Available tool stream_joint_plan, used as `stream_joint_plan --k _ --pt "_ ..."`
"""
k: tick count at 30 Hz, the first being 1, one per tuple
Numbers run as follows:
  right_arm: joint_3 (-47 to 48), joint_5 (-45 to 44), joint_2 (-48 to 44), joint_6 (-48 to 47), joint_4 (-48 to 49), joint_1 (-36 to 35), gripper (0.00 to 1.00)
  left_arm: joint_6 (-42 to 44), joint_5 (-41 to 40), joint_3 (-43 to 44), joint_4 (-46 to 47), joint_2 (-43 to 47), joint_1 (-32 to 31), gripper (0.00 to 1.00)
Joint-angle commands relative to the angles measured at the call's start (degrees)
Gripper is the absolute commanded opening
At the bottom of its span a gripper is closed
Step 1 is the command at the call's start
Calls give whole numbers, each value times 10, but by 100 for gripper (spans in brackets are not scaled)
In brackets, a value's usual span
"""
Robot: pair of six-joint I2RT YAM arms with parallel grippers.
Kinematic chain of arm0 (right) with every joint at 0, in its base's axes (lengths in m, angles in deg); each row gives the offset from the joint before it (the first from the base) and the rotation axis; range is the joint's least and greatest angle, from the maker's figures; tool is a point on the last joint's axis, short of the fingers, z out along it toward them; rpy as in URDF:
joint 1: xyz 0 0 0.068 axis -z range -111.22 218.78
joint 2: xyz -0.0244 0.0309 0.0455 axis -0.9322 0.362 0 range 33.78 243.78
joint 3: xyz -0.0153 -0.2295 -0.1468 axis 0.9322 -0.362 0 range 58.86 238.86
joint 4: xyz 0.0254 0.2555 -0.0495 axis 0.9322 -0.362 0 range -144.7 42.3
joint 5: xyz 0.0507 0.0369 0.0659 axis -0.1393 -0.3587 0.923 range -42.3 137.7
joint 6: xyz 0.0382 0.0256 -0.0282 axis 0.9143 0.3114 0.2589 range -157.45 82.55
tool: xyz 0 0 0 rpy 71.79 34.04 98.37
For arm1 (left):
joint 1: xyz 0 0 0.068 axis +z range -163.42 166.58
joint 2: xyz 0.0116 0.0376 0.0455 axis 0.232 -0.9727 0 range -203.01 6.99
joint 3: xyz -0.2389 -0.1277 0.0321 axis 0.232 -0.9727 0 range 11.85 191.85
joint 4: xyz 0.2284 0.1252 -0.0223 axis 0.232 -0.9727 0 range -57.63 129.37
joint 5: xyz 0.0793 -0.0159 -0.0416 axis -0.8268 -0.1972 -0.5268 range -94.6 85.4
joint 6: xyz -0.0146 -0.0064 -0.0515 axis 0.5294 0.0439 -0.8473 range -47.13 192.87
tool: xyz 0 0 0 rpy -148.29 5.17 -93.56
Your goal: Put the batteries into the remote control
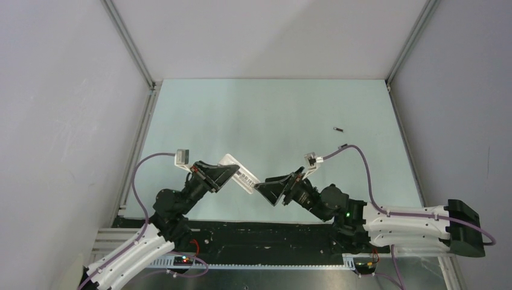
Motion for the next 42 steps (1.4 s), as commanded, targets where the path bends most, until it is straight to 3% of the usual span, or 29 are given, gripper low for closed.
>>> stream_joint_plan --k 1,10,24,28,29,30,32,34,36,42 --pt "3 63 21 -2 133 11 88 -32 -20 -9 33 0 -1 0" --pt "3 114 84 49 195 43 69 -36 -18 -6 48 -16 -2 0" --pt "3 169 152 74 262 62 55 -55 3 -22 75 -24 -1 0" --pt "3 181 157 73 273 64 42 -58 1 -25 80 -25 -1 0" --pt "3 183 157 73 275 65 35 -58 2 -25 82 -26 -1 1" --pt "2 187 157 73 276 66 30 -58 4 -25 83 -28 -2 3" --pt "3 188 153 70 274 67 21 -57 9 -23 84 -30 -1 17" --pt "2 188 144 66 254 67 15 -53 17 -20 84 -30 -1 45" --pt "2 189 128 63 227 70 10 -49 24 -17 84 -29 -2 60" --pt "-3 252 39 73 113 106 6 -39 51 -8 84 -28 -1 62"
